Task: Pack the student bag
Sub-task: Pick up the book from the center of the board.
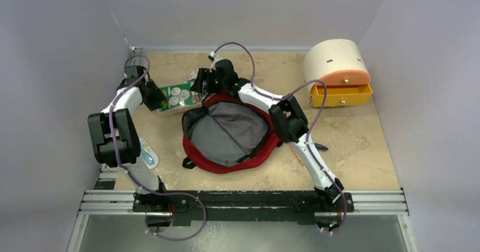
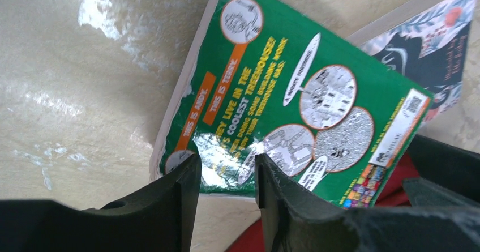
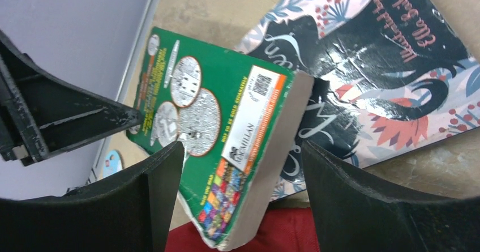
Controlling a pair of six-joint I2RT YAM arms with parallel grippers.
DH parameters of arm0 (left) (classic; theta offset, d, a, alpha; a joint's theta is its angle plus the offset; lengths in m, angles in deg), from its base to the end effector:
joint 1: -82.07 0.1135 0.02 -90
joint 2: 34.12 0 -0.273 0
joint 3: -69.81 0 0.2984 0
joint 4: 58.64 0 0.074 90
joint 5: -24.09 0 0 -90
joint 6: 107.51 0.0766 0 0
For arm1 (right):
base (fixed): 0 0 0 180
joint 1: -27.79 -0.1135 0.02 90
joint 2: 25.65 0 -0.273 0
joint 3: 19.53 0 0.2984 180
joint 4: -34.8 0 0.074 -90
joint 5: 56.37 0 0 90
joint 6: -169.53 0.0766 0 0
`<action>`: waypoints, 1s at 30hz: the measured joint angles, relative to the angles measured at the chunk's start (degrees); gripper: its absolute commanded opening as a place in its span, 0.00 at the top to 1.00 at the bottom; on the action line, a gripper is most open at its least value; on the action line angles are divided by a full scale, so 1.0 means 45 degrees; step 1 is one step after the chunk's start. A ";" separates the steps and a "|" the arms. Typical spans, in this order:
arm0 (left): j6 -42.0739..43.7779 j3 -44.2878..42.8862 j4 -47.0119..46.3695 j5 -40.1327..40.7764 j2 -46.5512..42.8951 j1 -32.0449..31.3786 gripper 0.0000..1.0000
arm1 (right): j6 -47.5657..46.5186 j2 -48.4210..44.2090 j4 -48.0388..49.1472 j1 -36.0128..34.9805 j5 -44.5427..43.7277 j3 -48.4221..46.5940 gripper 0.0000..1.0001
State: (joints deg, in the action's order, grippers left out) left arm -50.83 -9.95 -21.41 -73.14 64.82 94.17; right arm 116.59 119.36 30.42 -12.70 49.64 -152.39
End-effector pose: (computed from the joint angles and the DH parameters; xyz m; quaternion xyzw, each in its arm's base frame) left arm 0.4198 0.0801 0.1602 -0.3521 0.8884 -0.1124 0.2723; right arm 0.5011 0.4556 0.1652 -0.1070 0.7908 0.4579 0.3919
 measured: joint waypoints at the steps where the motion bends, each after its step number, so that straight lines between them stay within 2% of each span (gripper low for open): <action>1: 0.0000 0.0126 -0.0068 0.0000 0.0034 0.0000 0.63 | 0.0010 0.0087 -0.0019 0.0000 0.0000 0.0000 0.22; 9: -0.0024 0.0923 -0.0092 -0.0068 0.0117 0.0000 0.68 | 0.0257 0.0335 0.0073 0.0000 0.0010 0.0000 0.20; 26: -0.0117 0.0670 0.0112 -0.0097 0.0481 0.0000 0.69 | 0.1462 0.1010 0.0971 0.0005 0.1059 -0.0418 0.20; 30: -0.0117 0.0670 0.0112 -0.0102 0.0481 0.0000 0.69 | 0.1851 0.1039 0.1044 0.0000 0.1059 -0.0427 0.27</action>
State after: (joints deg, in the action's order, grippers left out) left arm -51.36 -6.94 -20.91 -73.59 66.98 94.17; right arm 124.92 124.04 35.12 -12.70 54.40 -154.31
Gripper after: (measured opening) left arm 0.312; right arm 0.782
